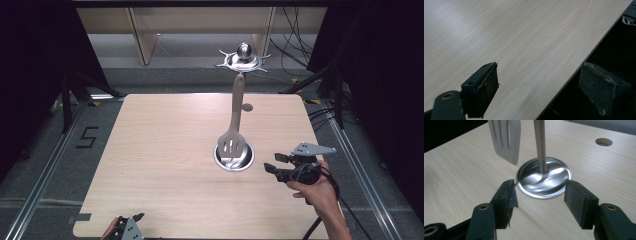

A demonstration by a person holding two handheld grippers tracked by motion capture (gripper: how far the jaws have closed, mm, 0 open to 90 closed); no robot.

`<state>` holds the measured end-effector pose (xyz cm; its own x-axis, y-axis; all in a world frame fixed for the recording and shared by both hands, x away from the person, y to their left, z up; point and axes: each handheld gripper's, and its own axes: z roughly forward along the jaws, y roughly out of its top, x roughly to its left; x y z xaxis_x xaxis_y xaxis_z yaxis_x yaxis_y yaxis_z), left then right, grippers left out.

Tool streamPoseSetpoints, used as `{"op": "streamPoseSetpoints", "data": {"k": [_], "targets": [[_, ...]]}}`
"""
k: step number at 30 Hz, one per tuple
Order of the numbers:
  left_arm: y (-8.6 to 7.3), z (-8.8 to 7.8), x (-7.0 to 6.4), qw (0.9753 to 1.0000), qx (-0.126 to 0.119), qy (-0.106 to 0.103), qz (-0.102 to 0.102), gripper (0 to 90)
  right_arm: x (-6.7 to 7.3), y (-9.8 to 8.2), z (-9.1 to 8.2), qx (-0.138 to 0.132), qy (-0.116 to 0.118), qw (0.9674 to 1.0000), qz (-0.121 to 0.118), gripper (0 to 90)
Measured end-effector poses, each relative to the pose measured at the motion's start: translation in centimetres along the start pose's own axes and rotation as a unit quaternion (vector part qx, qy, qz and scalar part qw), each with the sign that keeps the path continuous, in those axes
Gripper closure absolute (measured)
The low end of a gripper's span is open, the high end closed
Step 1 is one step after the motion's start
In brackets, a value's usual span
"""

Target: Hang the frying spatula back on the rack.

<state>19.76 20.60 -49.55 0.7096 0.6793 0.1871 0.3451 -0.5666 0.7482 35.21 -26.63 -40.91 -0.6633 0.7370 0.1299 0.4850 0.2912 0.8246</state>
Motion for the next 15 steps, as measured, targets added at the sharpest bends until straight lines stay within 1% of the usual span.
{"op": "streamPoseSetpoints", "data": {"k": [1, 2, 3, 4, 5, 6, 7, 8, 9, 10, 11, 12, 13, 14, 15], "targets": [[0.0, 0.0, 0.0, 1.0000, 0.001, 0.000, -0.001, 15.0, 0.1, -0.2, -0.1, 0.005, -0.005, 0.9999, 0.009, 42.9], [0.0, 0.0, 0.0, 1.0000, 0.006, 0.003, 0.005, 15.0, 0.1, -0.3, 0.0, 0.006, -0.002, 0.9999, 0.009, 42.9], [0.0, 0.0, 0.1, 1.0000, 0.006, 0.003, 0.007, 14.9, 0.1, -0.4, -0.1, 0.008, -0.005, 0.9999, 0.010, 42.9], [0.0, 0.0, 0.1, 1.0000, 0.006, 0.003, 0.006, 14.9, 0.0, -0.5, -0.2, 0.006, -0.008, 0.9999, 0.003, 42.8], [0.0, 0.0, 0.1, 1.0000, 0.005, 0.003, 0.007, 14.9, 0.1, -0.6, -0.3, 0.010, 0.000, 0.9998, 0.016, 42.8], [0.0, 0.0, 0.0, 1.0000, 0.000, 0.002, 0.001, 14.9, 0.1, -0.7, -0.2, 0.009, 0.000, 0.9998, 0.017, 42.8], [0.0, 0.0, -0.1, 1.0000, 0.000, 0.000, 0.001, 14.9, 0.0, -0.8, -0.3, 0.007, -0.008, 0.9999, 0.010, 42.7], [-0.1, 0.0, -0.1, 1.0000, -0.001, 0.001, 0.000, 14.9, 0.0, -1.0, -0.3, 0.012, -0.004, 0.9998, 0.012, 42.7], [0.0, -0.1, 0.0, 0.9999, 0.006, -0.002, 0.009, 14.9, 0.0, -1.1, -0.3, 0.010, -0.002, 0.9998, 0.014, 42.6], [-0.1, -0.1, 0.0, 1.0000, 0.005, -0.001, 0.007, 15.0, 0.0, -1.2, -0.3, 0.016, -0.002, 0.9998, 0.014, 42.5], [-0.1, -0.1, 0.0, 1.0000, 0.004, -0.001, 0.007, 14.9, -0.2, -1.3, -0.2, 0.008, -0.009, 0.9999, 0.001, 42.4], [-0.1, -0.1, -0.1, 1.0000, 0.004, -0.001, 0.007, 15.0, 0.0, -1.5, -0.3, 0.018, -0.006, 0.9998, 0.008, 42.3], [-0.1, 0.0, -0.1, 1.0000, -0.001, 0.001, 0.001, 14.9, -0.1, -1.6, -0.1, 0.011, -0.007, 0.9999, 0.001, 42.2], [-0.1, 0.0, -0.1, 1.0000, 0.000, 0.003, 0.003, 15.0, 0.1, -1.7, -0.2, 0.021, -0.003, 0.9997, 0.014, 42.1], [-0.1, 0.0, -0.1, 1.0000, 0.000, 0.003, 0.003, 15.0, 0.0, -1.8, -0.1, 0.017, -0.005, 0.9998, 0.006, 42.0]]}}
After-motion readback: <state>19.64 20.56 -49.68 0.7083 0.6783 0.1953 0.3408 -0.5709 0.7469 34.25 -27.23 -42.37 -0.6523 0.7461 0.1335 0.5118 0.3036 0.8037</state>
